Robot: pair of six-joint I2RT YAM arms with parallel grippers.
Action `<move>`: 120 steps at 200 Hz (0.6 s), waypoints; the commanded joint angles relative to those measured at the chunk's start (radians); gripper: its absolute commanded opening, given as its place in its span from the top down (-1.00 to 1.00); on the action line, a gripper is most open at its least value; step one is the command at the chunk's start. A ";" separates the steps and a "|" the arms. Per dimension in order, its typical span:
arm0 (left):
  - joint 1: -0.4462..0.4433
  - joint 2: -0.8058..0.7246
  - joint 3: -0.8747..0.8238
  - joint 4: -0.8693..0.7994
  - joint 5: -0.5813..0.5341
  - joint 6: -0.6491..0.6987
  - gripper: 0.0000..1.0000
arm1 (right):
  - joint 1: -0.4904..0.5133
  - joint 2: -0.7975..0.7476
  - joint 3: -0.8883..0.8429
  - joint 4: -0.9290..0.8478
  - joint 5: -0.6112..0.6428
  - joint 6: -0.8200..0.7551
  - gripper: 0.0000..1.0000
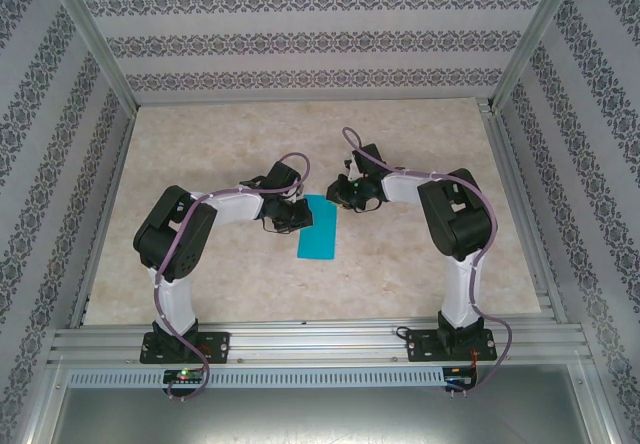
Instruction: Fold a paper plane with a square sheet of paper (pick it up from the middle)
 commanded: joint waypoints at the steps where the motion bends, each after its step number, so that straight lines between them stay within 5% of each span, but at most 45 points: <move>1: -0.011 0.022 -0.006 -0.105 -0.037 0.022 0.75 | -0.011 -0.085 0.034 -0.037 -0.012 -0.028 0.68; 120: -0.011 0.011 0.012 -0.120 -0.034 0.027 0.74 | -0.036 0.073 0.051 -0.016 -0.029 -0.010 0.67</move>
